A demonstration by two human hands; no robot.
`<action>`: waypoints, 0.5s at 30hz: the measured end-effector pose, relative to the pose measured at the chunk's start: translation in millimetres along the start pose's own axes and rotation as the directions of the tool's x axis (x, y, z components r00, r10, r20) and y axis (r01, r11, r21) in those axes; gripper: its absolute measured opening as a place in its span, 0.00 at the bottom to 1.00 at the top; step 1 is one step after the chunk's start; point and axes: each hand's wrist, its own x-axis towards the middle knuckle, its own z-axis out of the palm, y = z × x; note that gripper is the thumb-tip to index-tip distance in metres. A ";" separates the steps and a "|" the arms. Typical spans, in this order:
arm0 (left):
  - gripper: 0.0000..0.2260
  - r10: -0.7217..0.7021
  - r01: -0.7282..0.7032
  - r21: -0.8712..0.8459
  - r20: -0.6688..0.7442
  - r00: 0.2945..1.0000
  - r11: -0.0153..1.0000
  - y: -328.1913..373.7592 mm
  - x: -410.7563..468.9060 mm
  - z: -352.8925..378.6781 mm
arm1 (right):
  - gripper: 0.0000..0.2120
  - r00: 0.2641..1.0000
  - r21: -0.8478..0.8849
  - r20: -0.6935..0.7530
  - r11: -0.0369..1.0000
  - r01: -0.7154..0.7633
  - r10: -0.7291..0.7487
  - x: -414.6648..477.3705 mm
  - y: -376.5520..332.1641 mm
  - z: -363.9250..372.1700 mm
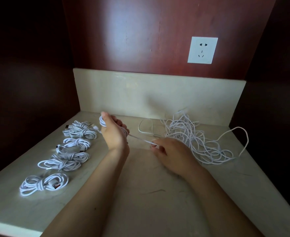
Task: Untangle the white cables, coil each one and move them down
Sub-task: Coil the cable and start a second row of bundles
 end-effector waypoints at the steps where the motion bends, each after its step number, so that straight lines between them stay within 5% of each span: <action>1: 0.19 0.028 -0.028 -0.007 -0.048 0.998 1.000 1.3 2.1 -1.0 | 0.10 1.000 -0.016 -0.009 1.000 -0.005 0.005 0.9 1.6 -0.9; 4: 0.19 0.104 -0.107 -0.015 -0.122 0.987 0.994 6.1 8.8 -4.4 | 0.12 0.998 -0.019 -0.064 1.000 -0.023 0.022 0.5 6.6 -5.9; 8: 0.18 0.097 -0.091 0.161 -0.031 0.995 0.983 2.3 13.0 -8.0 | 0.14 0.982 0.029 -0.182 0.998 0.058 -0.051 -4.2 8.3 -8.4; 12: 0.18 -0.131 0.048 0.415 0.174 0.976 0.909 -15.1 8.0 -10.5 | 0.15 0.942 0.105 -0.333 0.992 0.070 -0.031 -4.9 7.3 -13.5; 15: 0.18 -0.361 0.146 0.558 0.297 0.884 0.817 -21.8 2.4 -10.9 | 0.11 0.909 0.126 -0.417 0.991 0.049 0.008 -6.9 3.7 -16.4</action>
